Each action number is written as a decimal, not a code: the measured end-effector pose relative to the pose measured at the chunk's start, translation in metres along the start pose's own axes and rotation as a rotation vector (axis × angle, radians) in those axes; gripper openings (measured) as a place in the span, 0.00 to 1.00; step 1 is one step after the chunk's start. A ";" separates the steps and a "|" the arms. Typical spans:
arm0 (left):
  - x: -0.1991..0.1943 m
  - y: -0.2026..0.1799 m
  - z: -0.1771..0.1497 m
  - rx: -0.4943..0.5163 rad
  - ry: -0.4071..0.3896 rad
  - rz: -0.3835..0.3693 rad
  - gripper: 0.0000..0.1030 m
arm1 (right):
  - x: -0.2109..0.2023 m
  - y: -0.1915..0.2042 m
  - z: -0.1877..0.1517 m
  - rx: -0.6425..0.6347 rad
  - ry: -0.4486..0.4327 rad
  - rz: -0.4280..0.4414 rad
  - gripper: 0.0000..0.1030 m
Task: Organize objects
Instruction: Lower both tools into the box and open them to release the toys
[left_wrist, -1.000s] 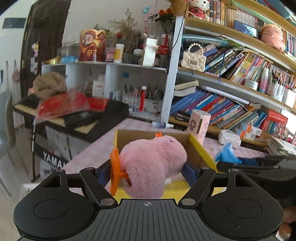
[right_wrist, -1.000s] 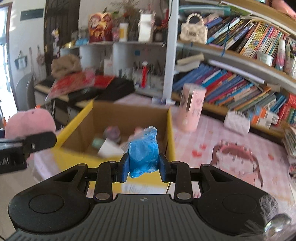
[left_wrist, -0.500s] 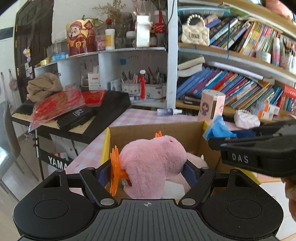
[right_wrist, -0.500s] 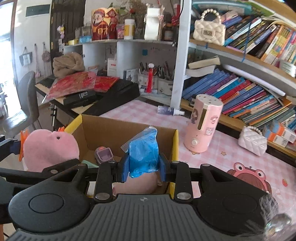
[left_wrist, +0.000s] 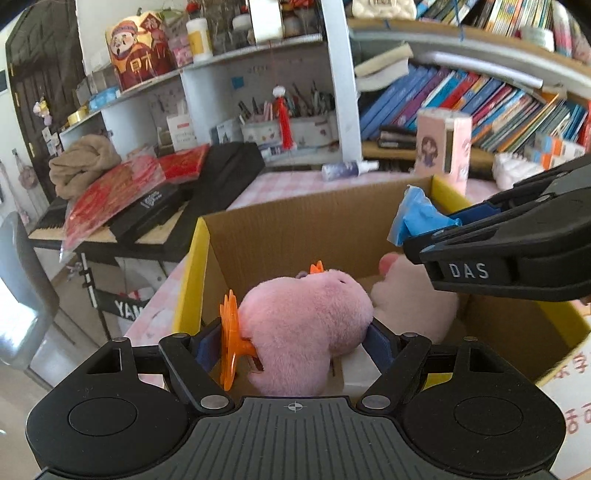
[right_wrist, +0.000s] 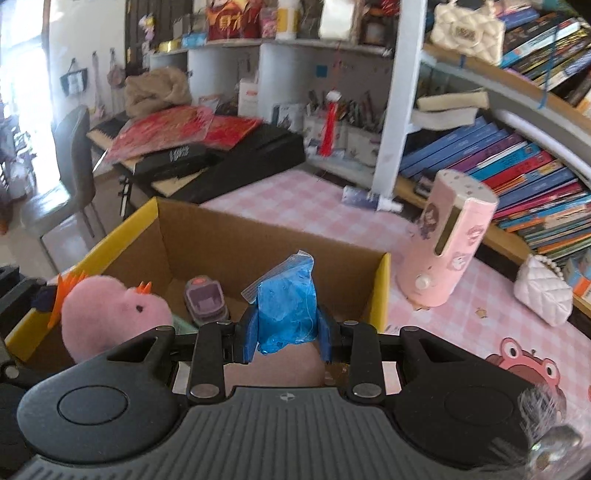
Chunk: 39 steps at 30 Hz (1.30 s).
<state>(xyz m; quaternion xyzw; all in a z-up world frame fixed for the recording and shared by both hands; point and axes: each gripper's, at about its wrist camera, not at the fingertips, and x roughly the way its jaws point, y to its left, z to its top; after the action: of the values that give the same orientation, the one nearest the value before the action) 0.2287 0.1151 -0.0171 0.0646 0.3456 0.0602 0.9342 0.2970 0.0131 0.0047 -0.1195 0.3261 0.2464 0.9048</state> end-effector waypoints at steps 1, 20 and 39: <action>0.002 0.000 0.000 0.000 0.000 0.003 0.77 | 0.003 0.000 0.000 -0.008 0.010 0.007 0.29; 0.010 -0.014 -0.006 0.082 0.013 0.014 0.83 | 0.034 -0.002 -0.002 -0.053 0.092 0.034 0.29; -0.039 -0.010 -0.008 0.059 -0.085 -0.005 0.91 | -0.011 0.012 -0.008 -0.055 -0.017 -0.016 0.49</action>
<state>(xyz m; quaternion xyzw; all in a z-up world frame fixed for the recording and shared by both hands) 0.1948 0.0996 0.0006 0.0937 0.3075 0.0451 0.9459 0.2794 0.0160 0.0045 -0.1450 0.3104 0.2493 0.9058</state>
